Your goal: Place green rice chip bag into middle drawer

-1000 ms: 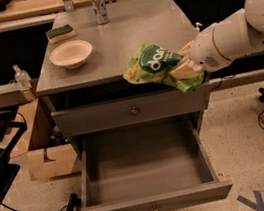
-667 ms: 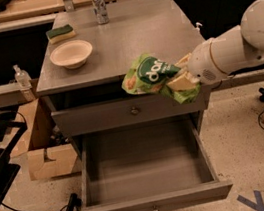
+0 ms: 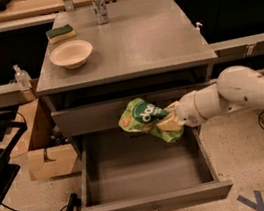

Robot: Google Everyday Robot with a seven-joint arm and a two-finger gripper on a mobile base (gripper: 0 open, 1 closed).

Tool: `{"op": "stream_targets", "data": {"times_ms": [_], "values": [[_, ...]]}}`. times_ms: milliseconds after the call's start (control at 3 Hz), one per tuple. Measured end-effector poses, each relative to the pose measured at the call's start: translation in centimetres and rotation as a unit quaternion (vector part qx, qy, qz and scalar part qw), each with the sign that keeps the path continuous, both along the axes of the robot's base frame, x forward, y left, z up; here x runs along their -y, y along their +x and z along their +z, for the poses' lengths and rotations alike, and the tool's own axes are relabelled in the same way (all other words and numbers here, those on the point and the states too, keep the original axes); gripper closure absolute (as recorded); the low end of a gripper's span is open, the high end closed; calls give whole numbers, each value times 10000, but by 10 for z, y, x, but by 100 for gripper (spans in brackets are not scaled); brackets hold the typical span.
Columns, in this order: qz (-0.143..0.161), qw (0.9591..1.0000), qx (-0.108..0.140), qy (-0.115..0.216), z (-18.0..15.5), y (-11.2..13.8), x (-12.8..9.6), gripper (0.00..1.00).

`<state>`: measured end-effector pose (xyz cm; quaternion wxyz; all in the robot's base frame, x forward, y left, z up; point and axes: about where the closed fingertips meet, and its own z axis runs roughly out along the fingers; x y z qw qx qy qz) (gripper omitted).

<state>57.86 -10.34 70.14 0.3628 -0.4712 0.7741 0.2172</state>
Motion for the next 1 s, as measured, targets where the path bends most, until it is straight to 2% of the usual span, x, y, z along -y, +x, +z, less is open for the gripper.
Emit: {"op": "stream_targets", "data": {"times_ms": [333,667,1000], "values": [[36,9983,-281,518,-87,8,-9,100],[26,9967,-443,676,-133,10,-11,100],[16,9965,-655,519,-170,8,-10,100]]}}
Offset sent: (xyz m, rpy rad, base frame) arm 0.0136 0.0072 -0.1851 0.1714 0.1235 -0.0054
